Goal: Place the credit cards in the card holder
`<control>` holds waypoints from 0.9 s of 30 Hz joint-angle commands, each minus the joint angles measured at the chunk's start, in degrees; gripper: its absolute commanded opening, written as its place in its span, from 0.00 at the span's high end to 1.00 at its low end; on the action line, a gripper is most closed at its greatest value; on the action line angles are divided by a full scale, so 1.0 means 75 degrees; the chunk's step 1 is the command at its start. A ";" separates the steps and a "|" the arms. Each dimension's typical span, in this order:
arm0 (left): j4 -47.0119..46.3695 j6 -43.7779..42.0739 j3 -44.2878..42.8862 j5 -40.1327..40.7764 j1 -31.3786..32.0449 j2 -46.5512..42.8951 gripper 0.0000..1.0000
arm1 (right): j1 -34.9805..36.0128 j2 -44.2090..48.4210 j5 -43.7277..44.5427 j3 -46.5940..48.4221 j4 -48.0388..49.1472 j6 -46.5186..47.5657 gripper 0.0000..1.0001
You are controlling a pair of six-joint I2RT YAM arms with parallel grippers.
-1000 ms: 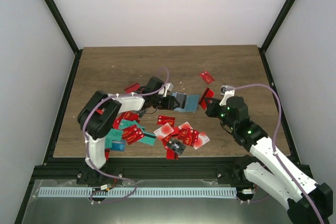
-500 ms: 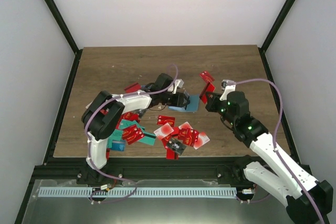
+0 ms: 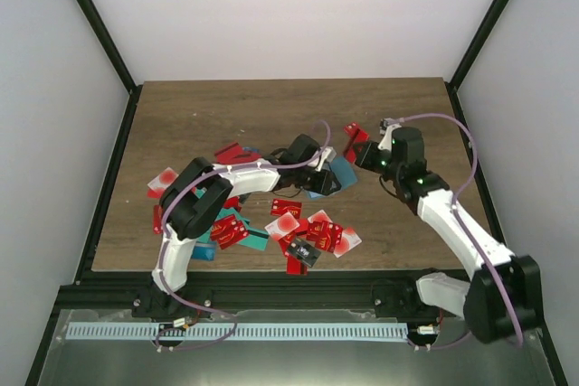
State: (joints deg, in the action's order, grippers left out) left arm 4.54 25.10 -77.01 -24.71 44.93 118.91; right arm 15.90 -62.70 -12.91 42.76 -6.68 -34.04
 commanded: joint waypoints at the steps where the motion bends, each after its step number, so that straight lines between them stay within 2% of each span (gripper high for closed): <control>1: 0.0110 -0.0254 -0.0241 0.0299 0.0094 0.0176 0.55 | -0.0278 -0.0997 -0.1649 0.0841 0.0507 0.0002 0.99; 9: -0.0019 -0.0707 -0.0114 0.0538 0.0172 -0.0079 0.60 | -0.0298 -0.2686 -0.2682 0.2103 -0.0074 0.0785 0.99; 12: -0.0467 -0.0849 0.0309 0.0506 0.0171 -0.0336 0.60 | -0.0298 -0.3078 -0.2517 0.2418 -0.0568 0.0893 0.99; 16: -0.1438 -0.0760 0.0945 0.0170 0.0140 -0.0572 0.60 | -0.0294 -0.2802 -0.1909 0.2024 -0.0300 0.0668 0.99; 20: -0.2039 -0.0637 0.1282 -0.0091 0.0145 -0.0682 0.60 | -0.0296 -0.2926 -0.1830 0.2082 -0.0715 0.0798 0.99; 24: -0.2396 -0.0647 0.1493 -0.0143 0.0111 -0.0868 0.60 | -0.0298 -0.2571 -0.1428 0.1635 -0.0793 0.0788 0.99; 27: -0.2254 -0.0712 0.1210 -0.0228 -0.0020 -0.0682 0.59 | -0.0300 -0.2130 -0.1137 0.1178 -0.0931 0.0734 0.99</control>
State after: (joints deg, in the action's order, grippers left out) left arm -8.88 20.91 -66.30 -24.62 45.84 114.63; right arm 13.69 -83.35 -25.15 54.92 -11.20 -28.99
